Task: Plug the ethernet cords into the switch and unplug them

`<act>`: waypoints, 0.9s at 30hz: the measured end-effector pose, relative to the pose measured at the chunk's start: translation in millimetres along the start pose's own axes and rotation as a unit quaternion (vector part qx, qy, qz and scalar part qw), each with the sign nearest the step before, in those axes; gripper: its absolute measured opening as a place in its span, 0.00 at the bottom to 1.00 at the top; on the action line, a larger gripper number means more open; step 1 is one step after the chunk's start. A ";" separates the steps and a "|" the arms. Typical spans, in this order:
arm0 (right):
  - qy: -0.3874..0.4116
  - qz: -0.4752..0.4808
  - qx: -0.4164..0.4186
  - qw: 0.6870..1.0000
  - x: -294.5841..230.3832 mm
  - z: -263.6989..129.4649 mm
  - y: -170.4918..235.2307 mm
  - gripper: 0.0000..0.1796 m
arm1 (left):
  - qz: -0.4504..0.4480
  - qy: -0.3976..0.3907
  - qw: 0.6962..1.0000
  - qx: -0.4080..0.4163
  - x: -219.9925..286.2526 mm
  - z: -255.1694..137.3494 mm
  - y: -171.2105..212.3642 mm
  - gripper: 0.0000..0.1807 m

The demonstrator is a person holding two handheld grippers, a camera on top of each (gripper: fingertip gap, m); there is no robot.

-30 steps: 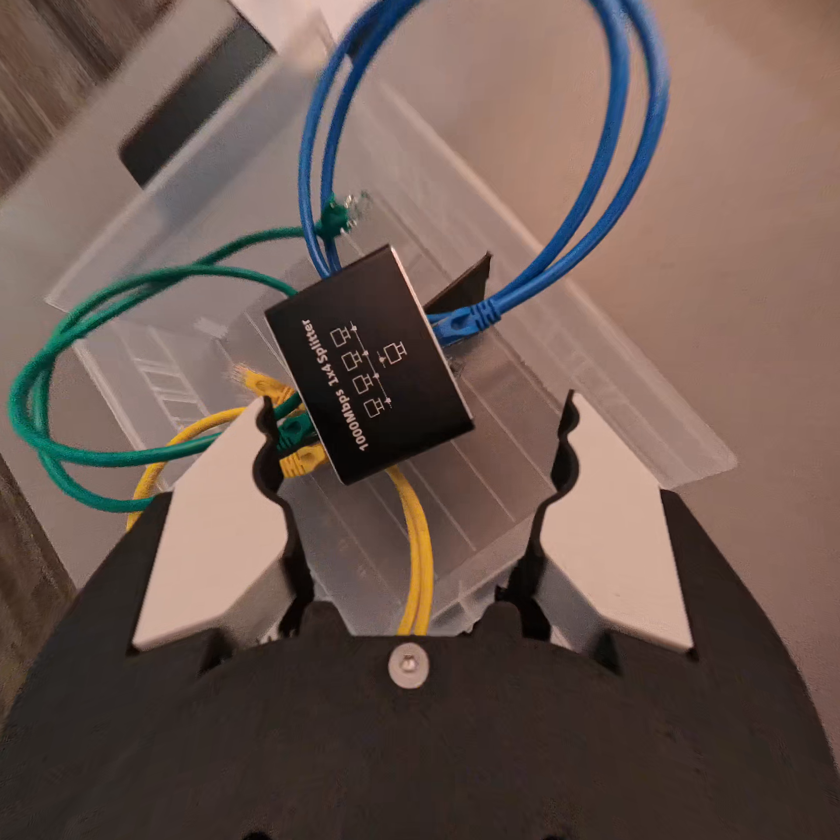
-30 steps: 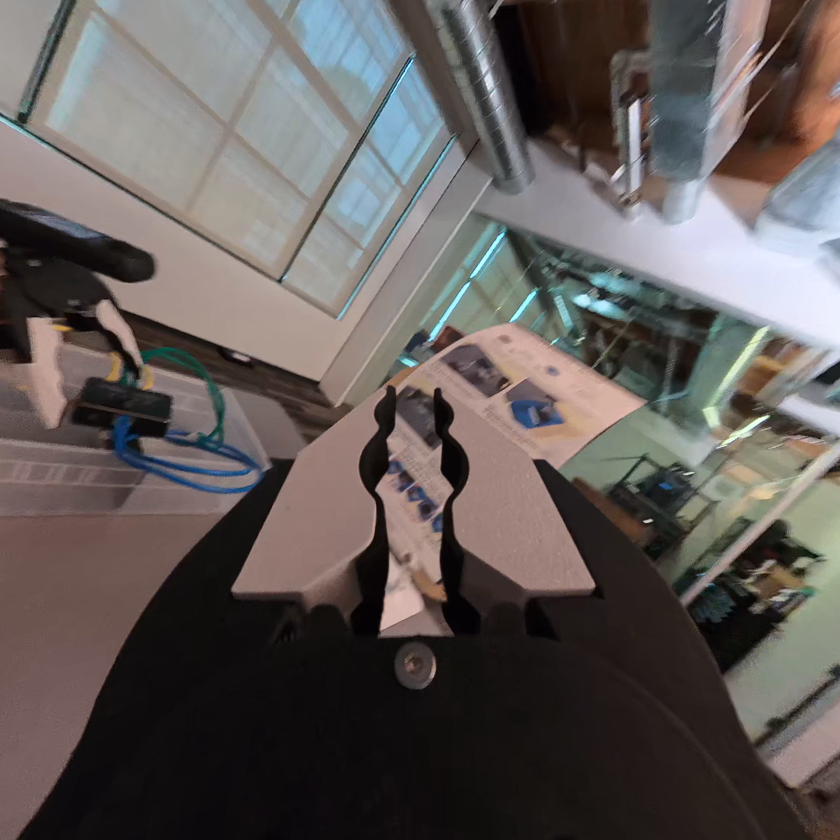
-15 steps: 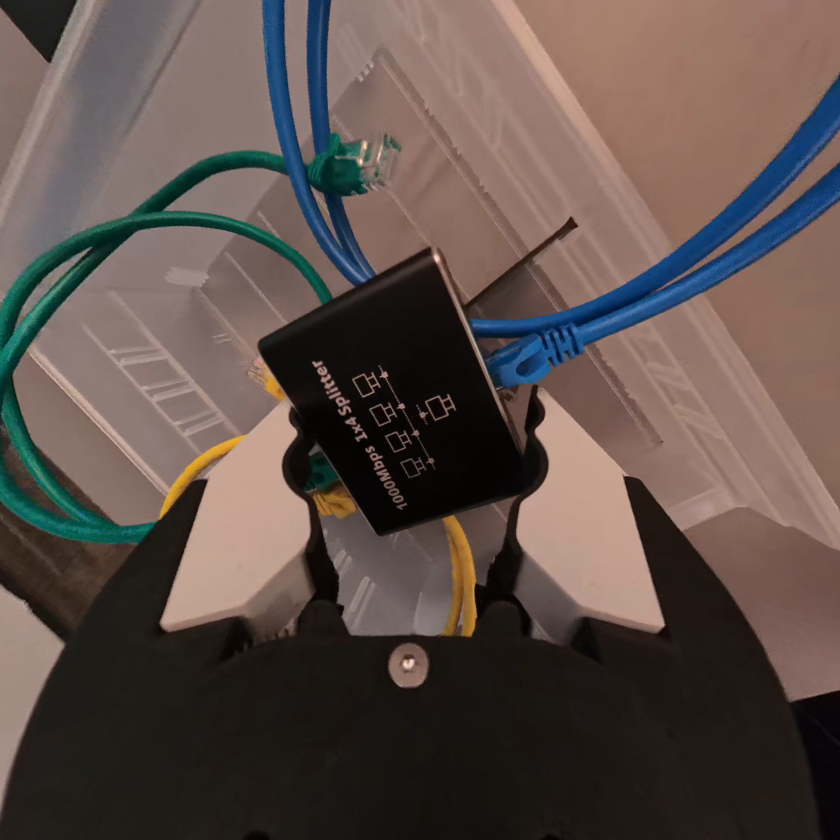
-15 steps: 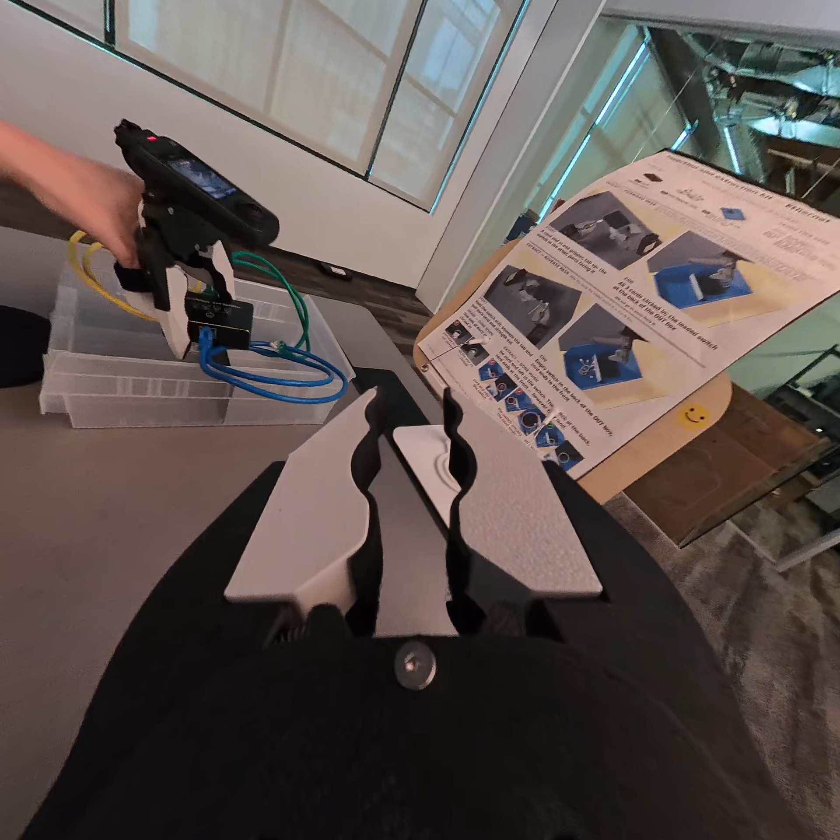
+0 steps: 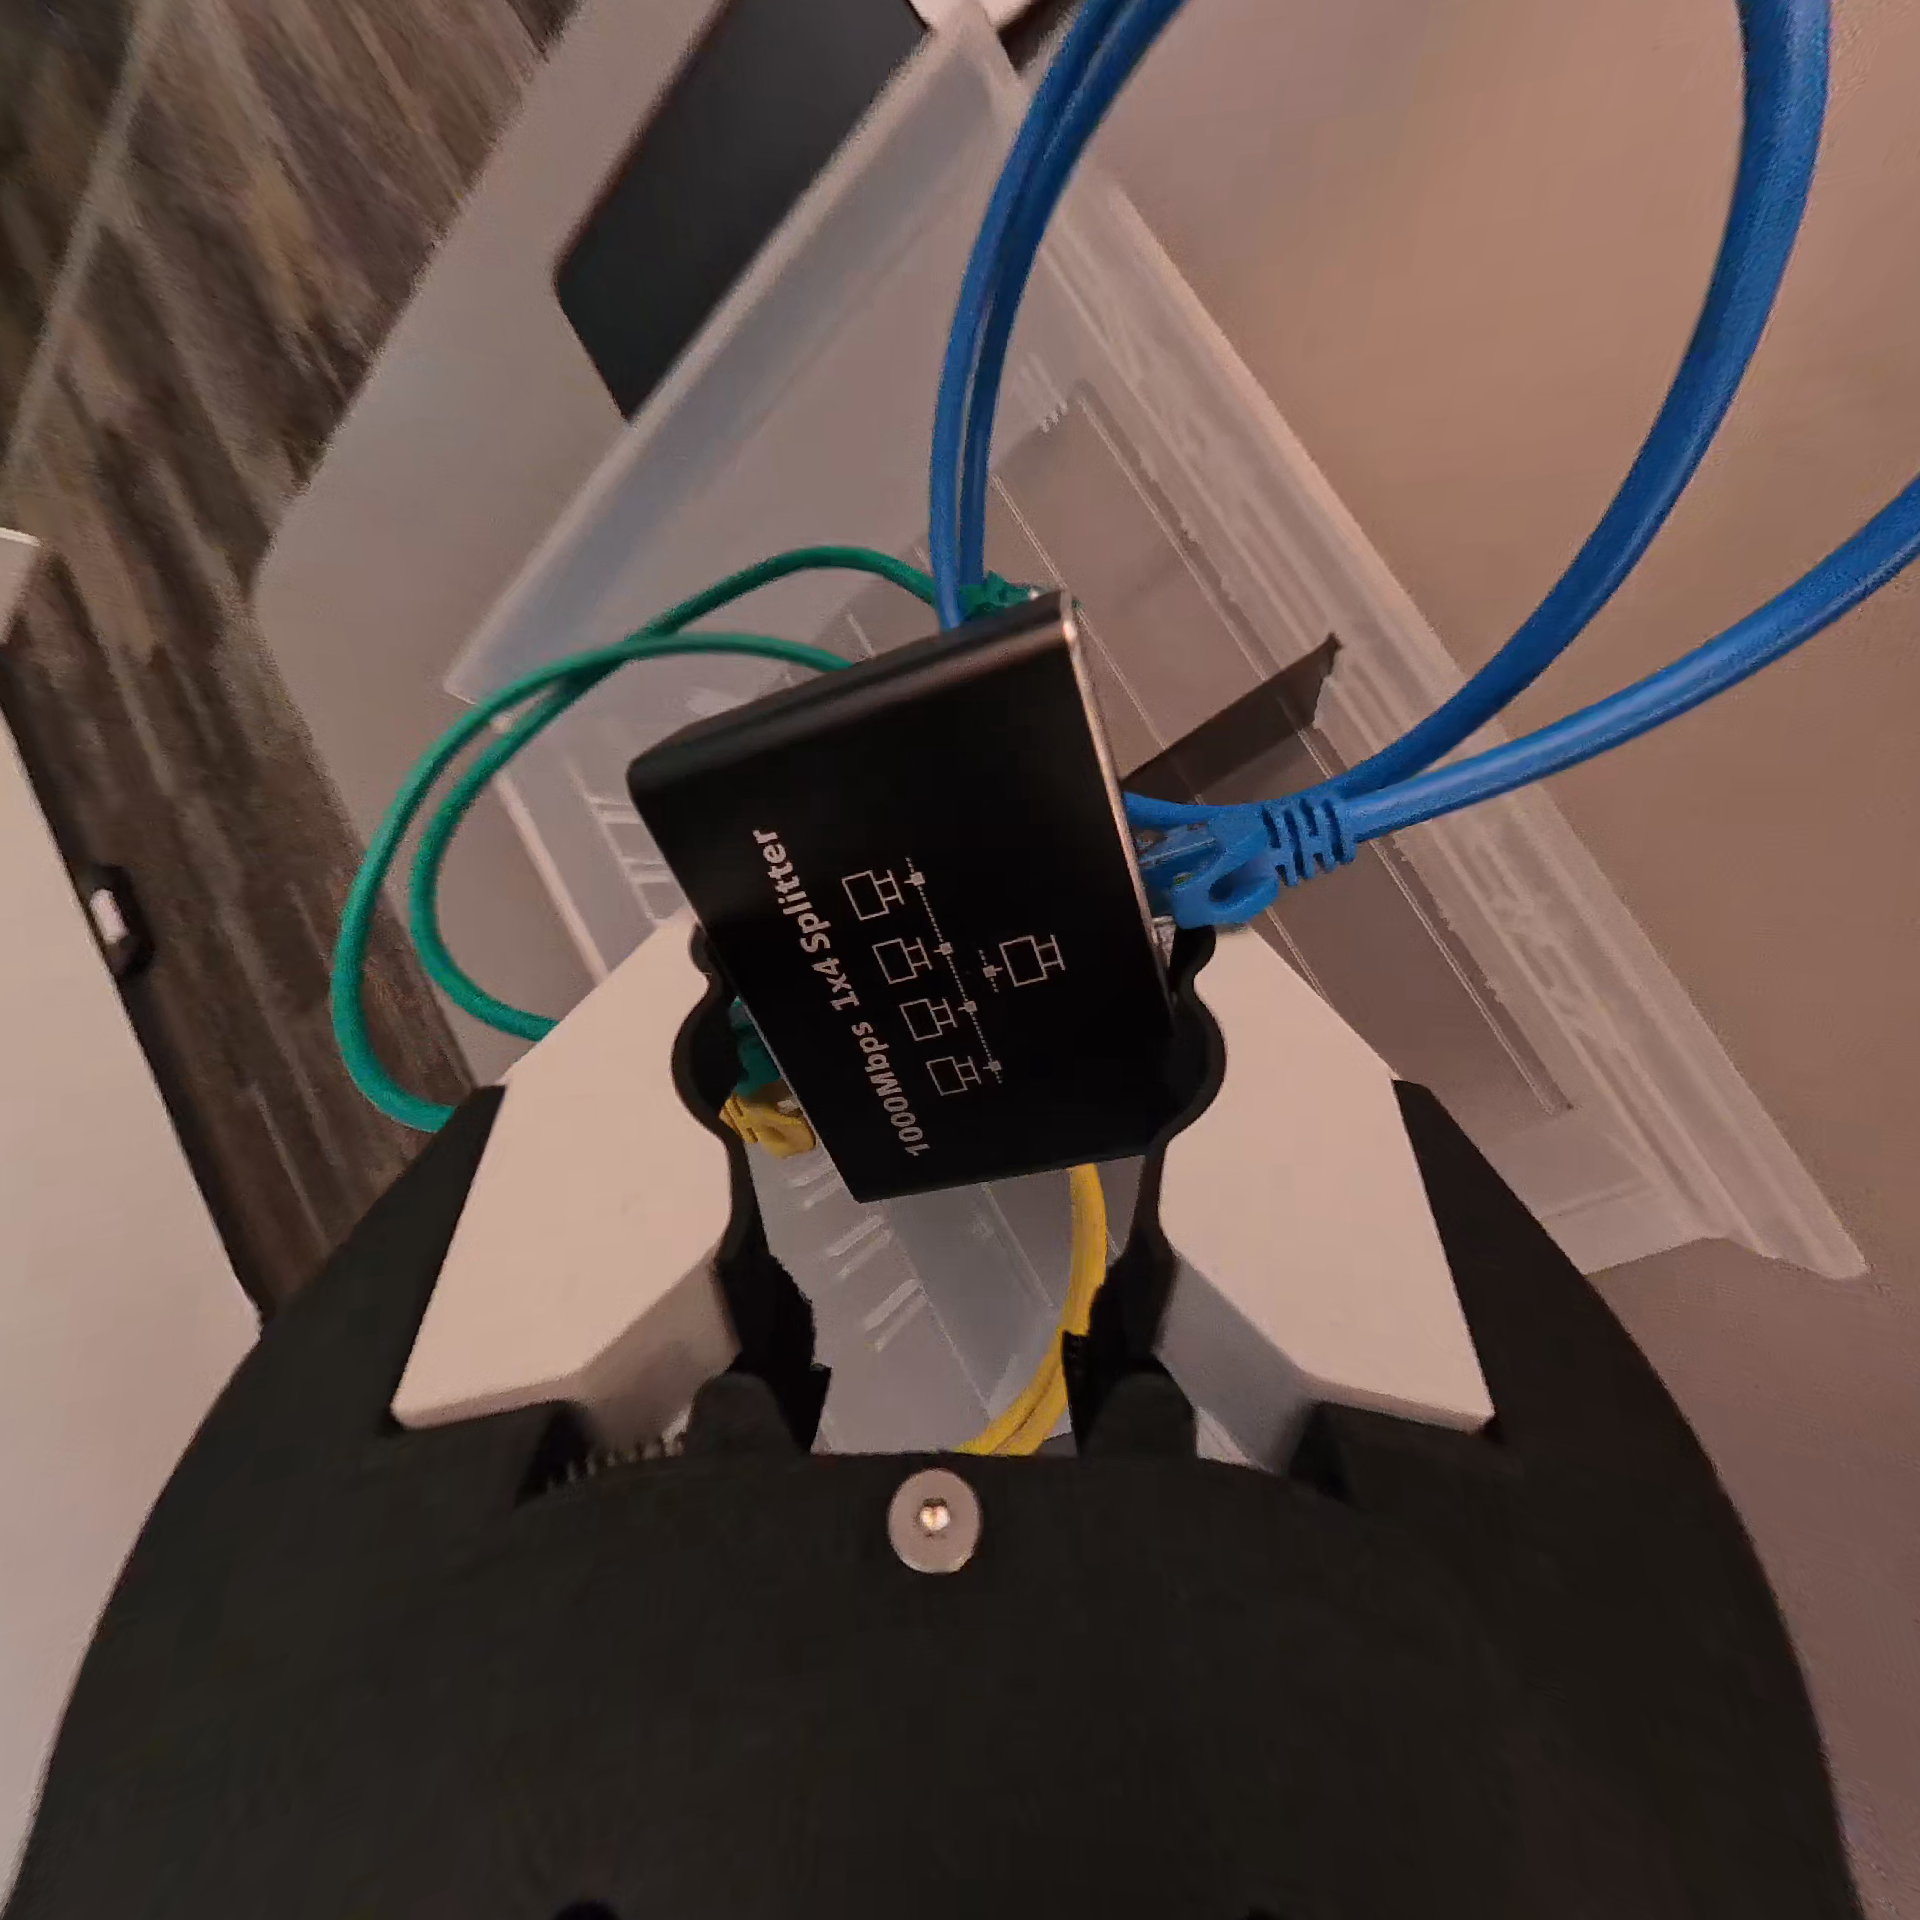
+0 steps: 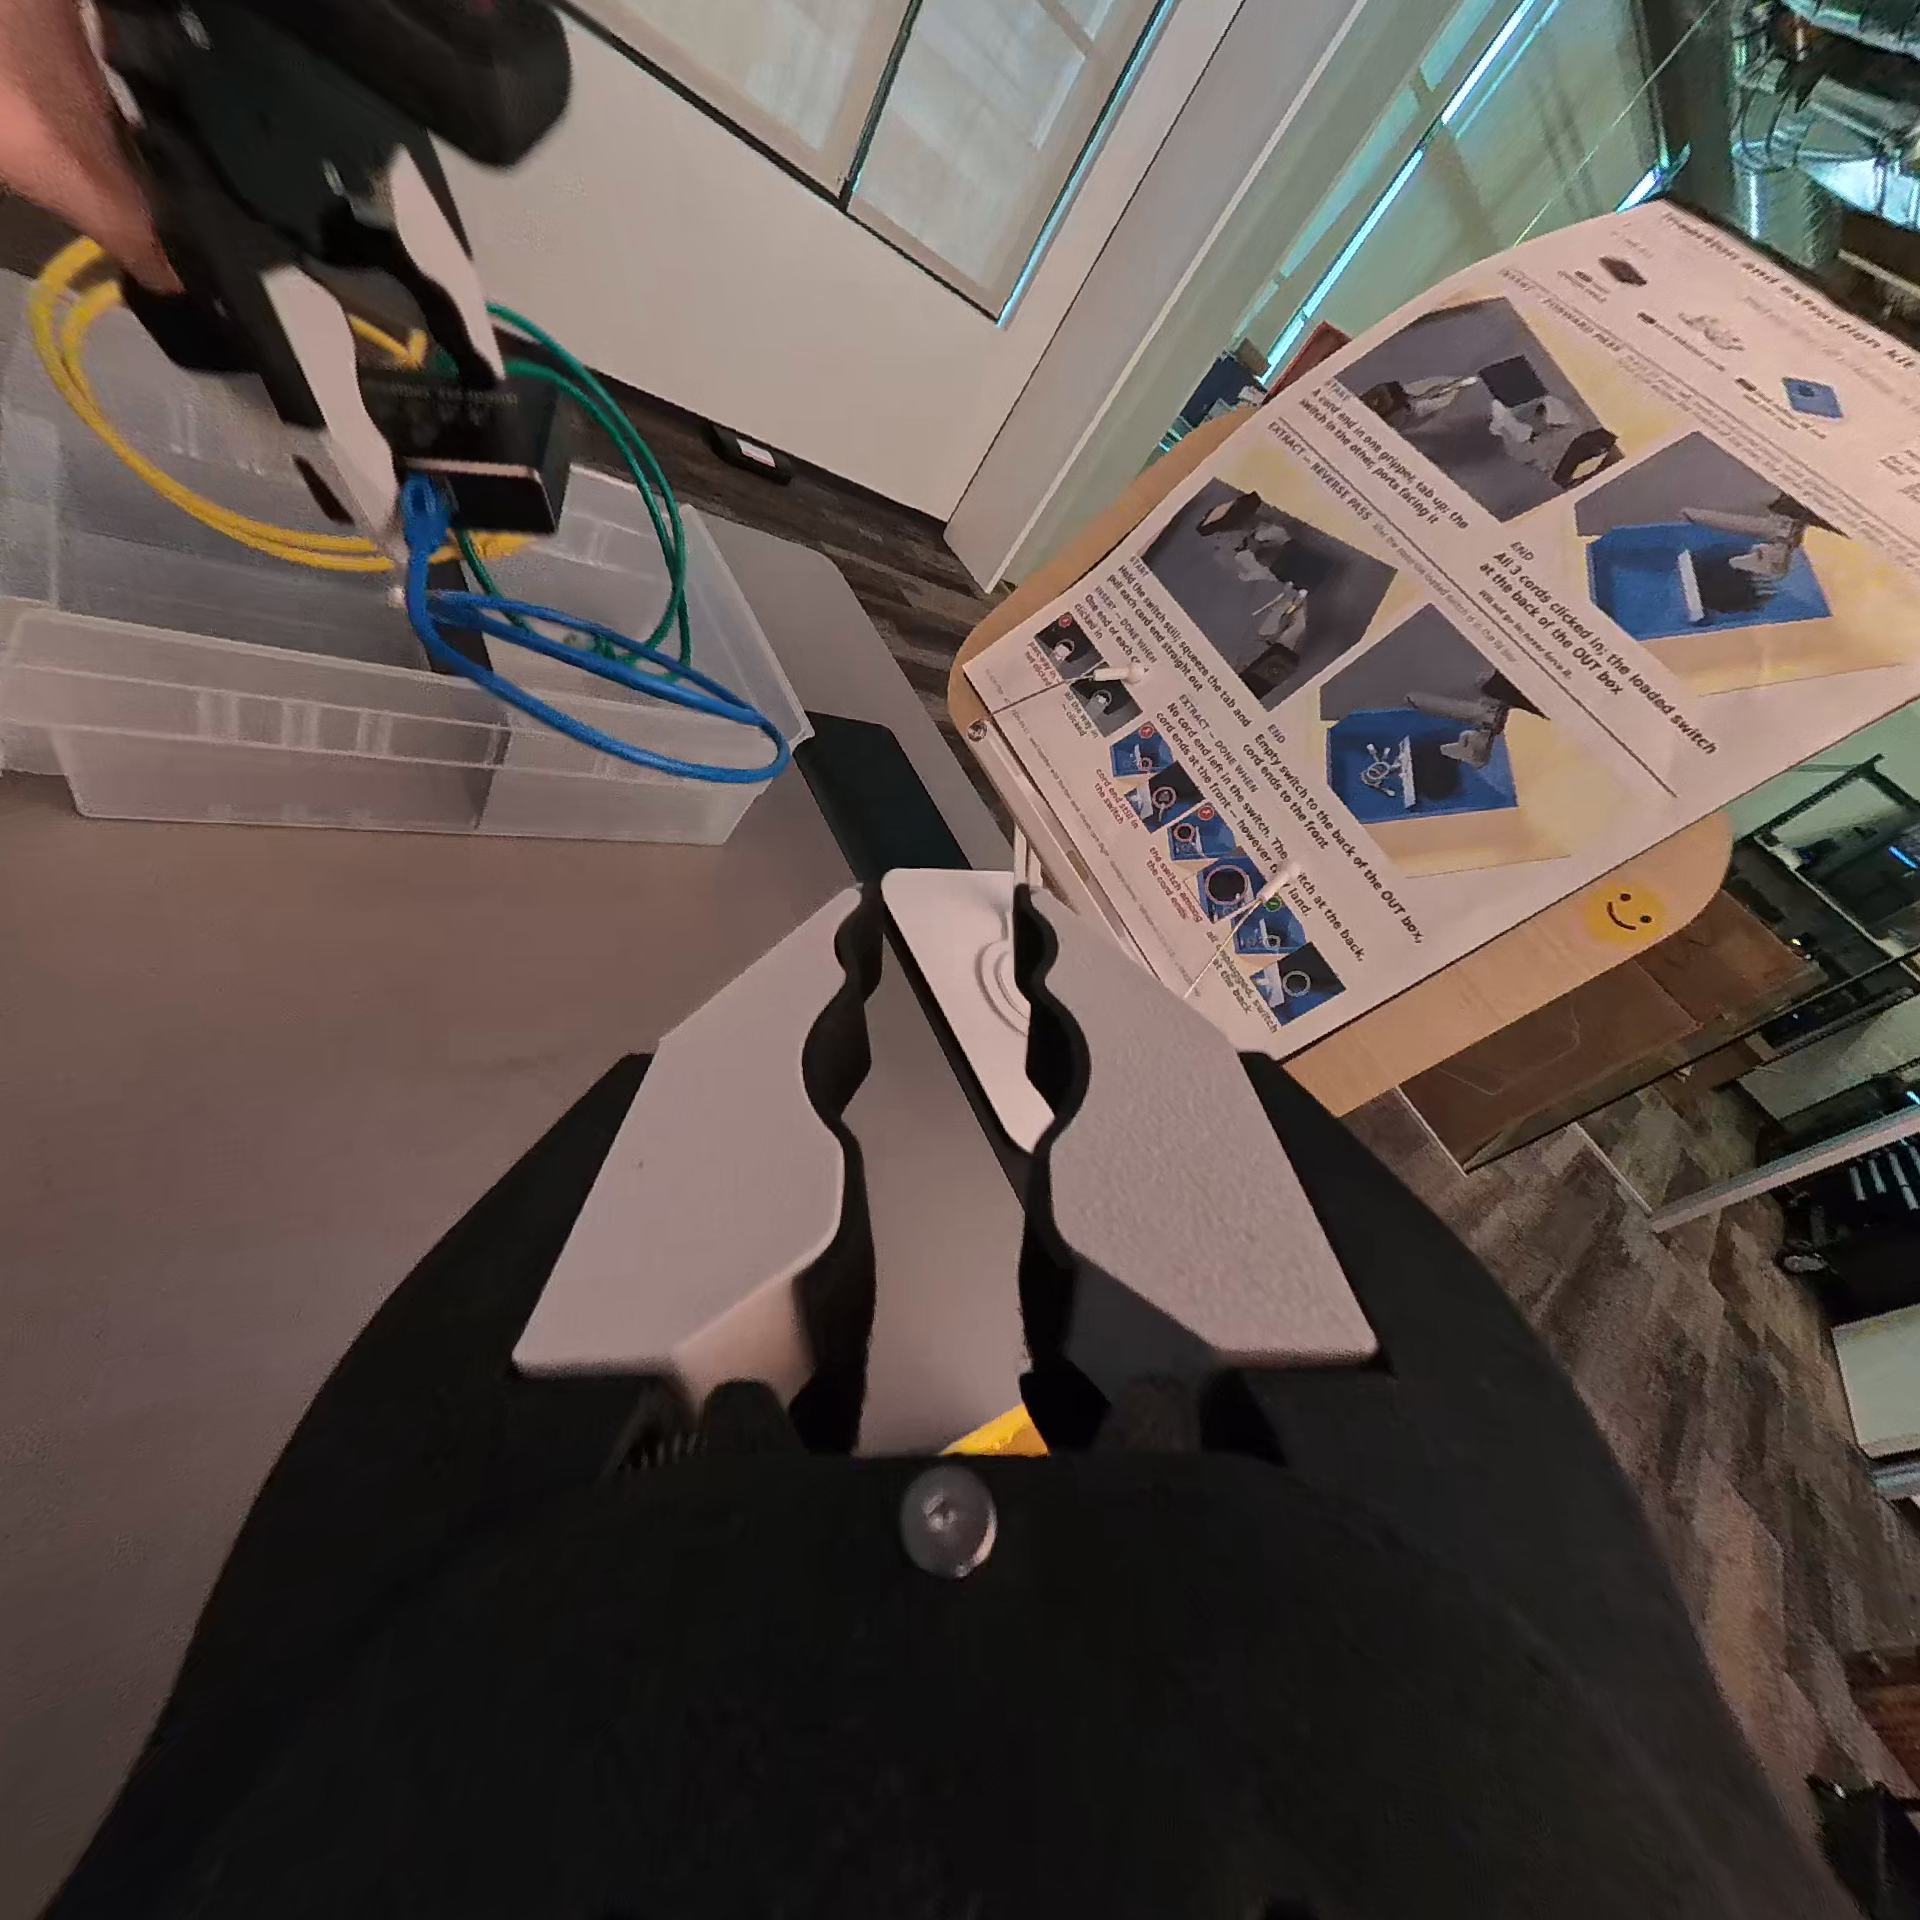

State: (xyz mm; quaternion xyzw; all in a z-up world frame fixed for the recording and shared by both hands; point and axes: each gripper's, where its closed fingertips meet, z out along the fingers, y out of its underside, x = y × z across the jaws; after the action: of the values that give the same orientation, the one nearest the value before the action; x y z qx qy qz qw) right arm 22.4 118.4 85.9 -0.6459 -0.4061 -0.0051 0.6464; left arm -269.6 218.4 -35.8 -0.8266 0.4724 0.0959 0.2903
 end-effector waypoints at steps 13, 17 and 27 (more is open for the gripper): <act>0.023 -0.012 -0.031 0.999 8.4 9.8 17.1 0.14 | 0.080 -0.202 0.969 0.118 -57.8 -132.7 -92.9 0.46; 0.033 -0.009 -0.039 0.999 14.2 10.5 24.3 0.14 | 0.099 -0.244 0.951 0.162 -72.8 -188.6 -141.1 0.46; 0.056 0.008 -0.042 0.997 34.4 -0.3 33.1 0.14 | 0.123 -0.262 0.911 0.294 -53.9 -288.5 -229.5 0.46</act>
State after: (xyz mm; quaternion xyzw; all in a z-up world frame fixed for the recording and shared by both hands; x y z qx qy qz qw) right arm 63.2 141.4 76.7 -0.6743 -0.3635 -0.0536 0.6405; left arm -139.8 181.3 311.4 -0.5845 0.4840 0.2004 0.6196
